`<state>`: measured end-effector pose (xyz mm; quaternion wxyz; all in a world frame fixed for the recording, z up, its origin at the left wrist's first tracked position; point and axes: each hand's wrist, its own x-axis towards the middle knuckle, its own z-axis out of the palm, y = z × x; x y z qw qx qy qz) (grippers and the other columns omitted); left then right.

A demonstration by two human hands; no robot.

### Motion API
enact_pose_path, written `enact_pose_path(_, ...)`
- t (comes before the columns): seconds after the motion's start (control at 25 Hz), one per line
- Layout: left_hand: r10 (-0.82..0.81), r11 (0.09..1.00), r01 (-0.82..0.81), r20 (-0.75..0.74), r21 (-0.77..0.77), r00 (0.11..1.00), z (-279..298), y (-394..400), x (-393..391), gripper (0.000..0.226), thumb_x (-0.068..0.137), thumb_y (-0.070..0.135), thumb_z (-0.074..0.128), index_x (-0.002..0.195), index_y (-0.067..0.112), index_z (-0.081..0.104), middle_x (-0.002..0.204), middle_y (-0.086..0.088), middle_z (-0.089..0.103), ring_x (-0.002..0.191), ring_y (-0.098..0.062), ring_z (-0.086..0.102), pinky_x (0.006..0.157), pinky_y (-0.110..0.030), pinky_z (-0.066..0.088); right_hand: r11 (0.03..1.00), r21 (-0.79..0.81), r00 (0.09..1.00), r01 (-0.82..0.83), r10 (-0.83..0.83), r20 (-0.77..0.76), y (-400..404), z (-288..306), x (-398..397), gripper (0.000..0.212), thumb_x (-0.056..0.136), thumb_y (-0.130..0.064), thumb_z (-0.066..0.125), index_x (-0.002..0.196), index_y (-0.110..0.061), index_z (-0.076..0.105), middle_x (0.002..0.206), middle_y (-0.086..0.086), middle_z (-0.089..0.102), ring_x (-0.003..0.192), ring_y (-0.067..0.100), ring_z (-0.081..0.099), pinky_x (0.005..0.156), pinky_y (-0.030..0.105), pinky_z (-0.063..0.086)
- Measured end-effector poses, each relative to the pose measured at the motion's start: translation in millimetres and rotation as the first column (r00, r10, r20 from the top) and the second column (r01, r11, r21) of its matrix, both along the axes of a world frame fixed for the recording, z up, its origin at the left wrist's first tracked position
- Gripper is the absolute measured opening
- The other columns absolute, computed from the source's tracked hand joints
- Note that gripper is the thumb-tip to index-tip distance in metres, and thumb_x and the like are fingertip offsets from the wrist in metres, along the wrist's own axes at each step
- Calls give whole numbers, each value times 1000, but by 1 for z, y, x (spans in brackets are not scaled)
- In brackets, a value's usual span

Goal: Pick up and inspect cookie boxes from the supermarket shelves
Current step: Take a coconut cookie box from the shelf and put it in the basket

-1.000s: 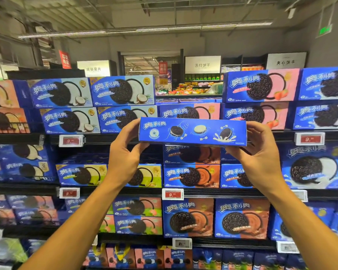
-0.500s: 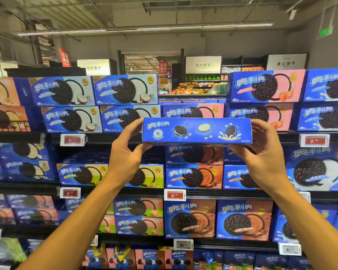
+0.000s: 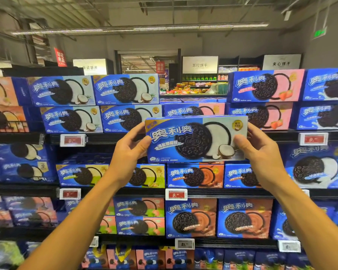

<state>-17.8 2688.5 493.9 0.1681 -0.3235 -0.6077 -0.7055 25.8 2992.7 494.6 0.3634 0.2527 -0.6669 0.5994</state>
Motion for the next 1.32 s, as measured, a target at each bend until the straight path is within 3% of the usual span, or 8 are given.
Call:
enact_pose_path(0.08, -17, 1000, 16, 48, 19, 999, 0, 0, -1, 50, 84, 26, 60, 133, 19, 55, 112, 12, 73, 98, -5, 69, 67, -15, 55, 999, -48, 1000, -9, 10, 21, -4, -1, 1, 30, 87, -29, 63, 116, -38, 64, 105, -28, 73, 96, -10, 67, 78, 8, 50)
enact_pose_path(0.32, -198, 979, 191, 111, 66, 974, 1, -8, -1, 44, 93, 26, 50, 137, 24, 52, 132, 4, 65, 125, -17, 59, 90, -30, 55, 985, -170, 997, -3, 16, 76, -9, -4, -1, 29, 87, -30, 64, 115, -30, 69, 107, -16, 76, 97, -1, 70, 78, 15, 54)
enact_pose_path(0.48, -331, 937, 317, 84, 148, 940, 6, -3, 7, 46, 94, 18, 52, 138, 27, 45, 131, 2, 65, 123, -18, 60, 94, -34, 55, 947, -316, 979, 54, 12, 203, -14, -13, -13, 35, 82, -40, 67, 111, -20, 64, 92, -8, 78, 84, 8, 73, 79, 33, 59)
enact_pose_path(0.64, -387, 922, 382, 140, 60, 912, 15, 11, 24, 62, 80, 49, 73, 135, 28, 52, 132, 0, 64, 117, -20, 63, 86, -38, 58, 942, -330, 948, 67, 43, 315, -28, -23, -30, 18, 100, -33, 53, 102, -16, 60, 82, -2, 72, 72, 11, 65, 66, 27, 58)
enact_pose_path(0.72, -374, 921, 388, 193, -39, 907, 17, 23, 33, 52, 79, 57, 70, 125, 32, 62, 127, -1, 68, 113, -22, 66, 85, -42, 58, 944, -316, 925, 98, 30, 378, -37, -24, -38, 19, 106, -27, 45, 102, -16, 61, 88, 6, 66, 72, 13, 59, 63, 23, 56)
enact_pose_path(0.88, -295, 934, 313, 123, -175, 948, 14, 41, 47, 33, 85, 47, 62, 117, 42, 63, 122, 7, 69, 110, -15, 67, 84, -29, 55, 964, -225, 891, 143, -27, 453, -53, -21, -48, 29, 107, -21, 44, 97, -15, 71, 87, 7, 72, 72, 16, 62, 61, 27, 55)
enact_pose_path(1.04, -246, 937, 250, 46, -243, 968, 7, 44, 52, 44, 81, 53, 65, 123, 43, 58, 128, 10, 65, 120, -13, 60, 100, -39, 47, 971, -173, 867, 165, -59, 496, -59, -21, -52, 26, 104, -15, 49, 96, -18, 74, 93, 7, 77, 86, 25, 70, 77, 45, 58)
enact_pose_path(1.32, -287, 933, 296, 70, -204, 955, 8, 25, 46, 33, 84, 48, 63, 117, 45, 61, 120, 13, 69, 111, -10, 66, 85, -22, 53, 972, -180, 866, 154, -45, 498, -72, -25, -53, 33, 104, -24, 49, 88, -29, 78, 93, 3, 78, 85, 22, 73, 80, 45, 60)
